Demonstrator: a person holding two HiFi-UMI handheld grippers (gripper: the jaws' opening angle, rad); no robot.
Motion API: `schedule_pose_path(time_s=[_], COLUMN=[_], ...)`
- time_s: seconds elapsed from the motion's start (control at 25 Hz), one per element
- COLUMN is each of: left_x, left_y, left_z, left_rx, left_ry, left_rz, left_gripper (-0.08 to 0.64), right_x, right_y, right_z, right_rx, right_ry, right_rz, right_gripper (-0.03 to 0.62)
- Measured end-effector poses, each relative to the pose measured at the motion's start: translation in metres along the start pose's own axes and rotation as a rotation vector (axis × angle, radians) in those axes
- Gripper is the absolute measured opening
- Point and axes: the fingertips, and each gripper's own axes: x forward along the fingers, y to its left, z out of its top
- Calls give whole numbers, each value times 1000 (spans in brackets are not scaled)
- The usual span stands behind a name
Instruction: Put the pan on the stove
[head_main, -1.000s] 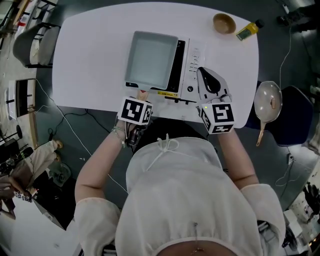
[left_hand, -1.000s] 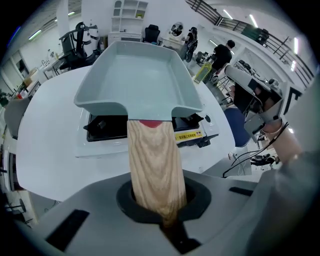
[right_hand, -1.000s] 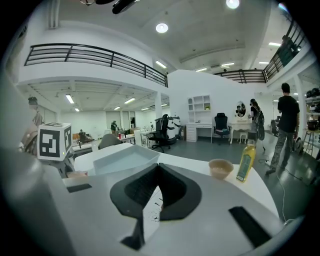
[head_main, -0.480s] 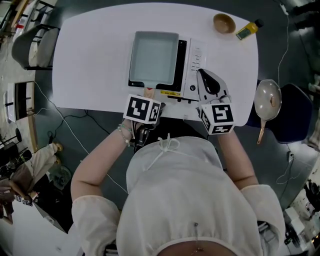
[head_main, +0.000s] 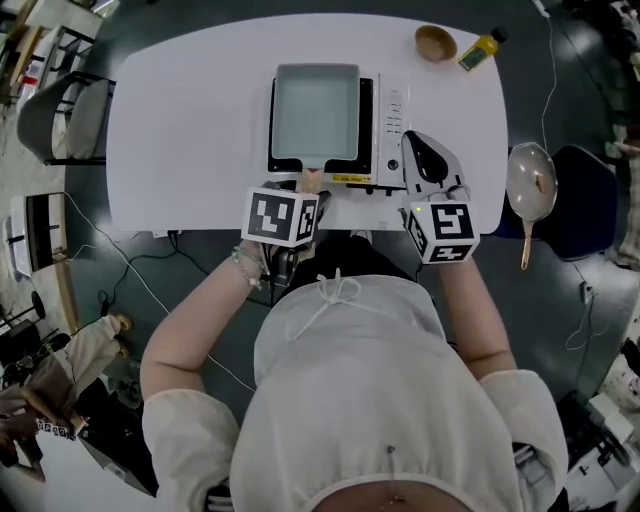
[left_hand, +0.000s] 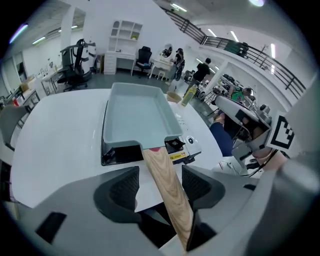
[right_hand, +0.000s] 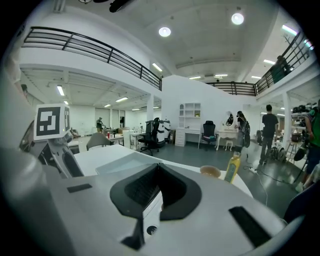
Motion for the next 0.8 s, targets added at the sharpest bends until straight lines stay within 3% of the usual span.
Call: schedule_pose_path(time_s=[0.12,0.28,0.52,0.8], left_x=[-21,-46,-71,-105], left_y=[-1,2,5,30], left_z=[8,15,13,19], left_rx=[39,122,203,343], left_ry=[-80,-177,-266,-477], left_rz=[-9,33,-43,-6], left_gripper=[234,48,26,26], right_x=[-14,-31,-51,-66], right_y=[6,19,50,73], right_z=[9,14,22,34], right_rx=[-4,-5,-2,11], right_ry=[-17,-28,-57,-103], right_rz=[-52,-104,-152,-186], right_gripper=[6,6,6,6])
